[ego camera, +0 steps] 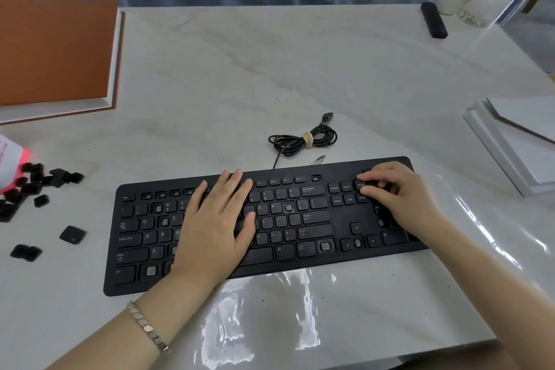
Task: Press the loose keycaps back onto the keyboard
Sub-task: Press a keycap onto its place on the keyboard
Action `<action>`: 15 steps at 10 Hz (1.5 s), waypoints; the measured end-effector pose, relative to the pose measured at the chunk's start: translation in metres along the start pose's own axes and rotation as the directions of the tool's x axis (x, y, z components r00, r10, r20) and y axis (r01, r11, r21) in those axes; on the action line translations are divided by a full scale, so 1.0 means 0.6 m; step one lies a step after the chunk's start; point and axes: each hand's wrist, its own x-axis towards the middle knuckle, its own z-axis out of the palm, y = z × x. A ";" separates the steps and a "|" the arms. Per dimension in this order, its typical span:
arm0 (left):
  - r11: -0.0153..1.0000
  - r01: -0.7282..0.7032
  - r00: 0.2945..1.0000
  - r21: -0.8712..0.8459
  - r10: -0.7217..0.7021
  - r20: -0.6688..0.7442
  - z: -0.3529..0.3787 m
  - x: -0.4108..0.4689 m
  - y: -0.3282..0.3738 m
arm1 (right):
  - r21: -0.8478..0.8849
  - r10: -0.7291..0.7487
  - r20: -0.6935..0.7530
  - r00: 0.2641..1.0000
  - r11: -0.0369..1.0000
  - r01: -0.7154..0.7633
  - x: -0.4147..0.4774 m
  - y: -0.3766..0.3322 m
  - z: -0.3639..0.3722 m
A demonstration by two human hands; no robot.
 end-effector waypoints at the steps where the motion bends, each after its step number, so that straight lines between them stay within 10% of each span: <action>1: 1.000 0.005 1.000 0.002 -0.005 0.000 0.000 0.000 0.000 | -0.017 -0.003 0.003 1.000 1.000 0.003 0.002 0.001 0.001; 5: 1.000 0.000 1.000 0.022 0.000 0.002 0.000 0.000 0.001 | -0.286 -0.056 -0.072 0.996 0.958 0.033 -0.002 0.001 0.013; 6: 1.000 0.007 1.000 0.015 -0.008 0.007 -0.001 -0.001 0.001 | -0.526 -0.300 -0.159 0.940 0.832 0.177 -0.038 0.004 0.033; 11: 0.999 -0.017 0.994 -0.051 0.022 0.110 -0.012 0.001 0.000 | -0.594 -0.098 -0.096 0.991 0.804 0.022 -0.064 -0.040 0.053; 13: 0.980 0.031 0.998 -0.199 -0.021 0.056 -0.071 -0.062 -0.066 | -0.332 -0.193 0.262 0.946 0.902 0.276 -0.053 -0.180 0.133; 15: 0.910 0.409 0.911 -0.072 -0.412 -0.035 -0.132 -0.165 -0.216 | -0.192 -0.274 0.522 0.808 0.885 0.424 -0.047 -0.298 0.261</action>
